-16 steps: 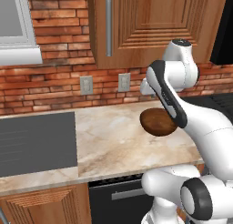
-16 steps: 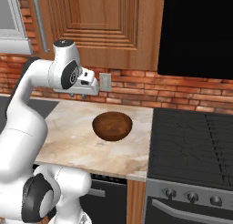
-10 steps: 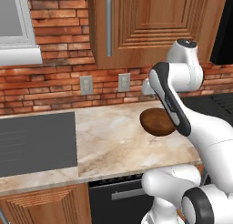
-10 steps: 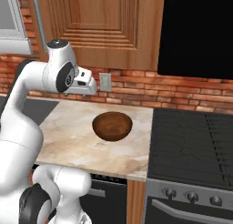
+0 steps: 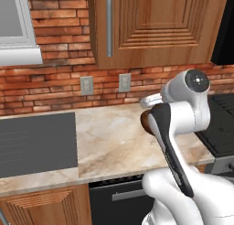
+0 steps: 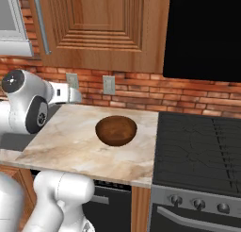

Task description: Open the cabinet and move the ladle to the pot. Then close the cabinet.

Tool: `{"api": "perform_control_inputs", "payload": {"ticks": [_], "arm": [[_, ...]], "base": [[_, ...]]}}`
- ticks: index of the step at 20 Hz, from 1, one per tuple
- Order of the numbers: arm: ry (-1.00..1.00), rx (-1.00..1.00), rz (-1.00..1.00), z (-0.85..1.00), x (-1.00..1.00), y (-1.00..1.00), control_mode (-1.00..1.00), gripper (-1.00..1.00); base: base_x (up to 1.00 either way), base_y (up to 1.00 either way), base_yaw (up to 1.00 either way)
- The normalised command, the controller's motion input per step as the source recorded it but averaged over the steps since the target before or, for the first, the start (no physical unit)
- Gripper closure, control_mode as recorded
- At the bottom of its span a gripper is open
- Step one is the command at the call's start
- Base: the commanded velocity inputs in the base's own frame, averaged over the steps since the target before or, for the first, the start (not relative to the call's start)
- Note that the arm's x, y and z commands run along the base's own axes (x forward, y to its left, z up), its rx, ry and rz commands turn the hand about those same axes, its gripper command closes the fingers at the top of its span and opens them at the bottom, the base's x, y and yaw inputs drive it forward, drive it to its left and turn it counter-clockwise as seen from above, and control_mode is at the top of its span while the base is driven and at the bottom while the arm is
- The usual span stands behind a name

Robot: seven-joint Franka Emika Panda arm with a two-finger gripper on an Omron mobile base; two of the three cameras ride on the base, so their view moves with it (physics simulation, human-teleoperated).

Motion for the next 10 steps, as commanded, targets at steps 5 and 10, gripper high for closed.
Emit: {"api": "perform_control_inputs", "payload": {"ticks": [5, 10], "arm": [[-0.36, -0.02, 0.03, 0.31, -0.35, 0.23, -1.00, -1.00], [-0.32, 0.00, 0.01, 0.64, -0.20, 0.11, -1.00, -1.00]], "base": [[0.00, 0.00, 0.00], [0.00, 0.00, 0.00]]}}
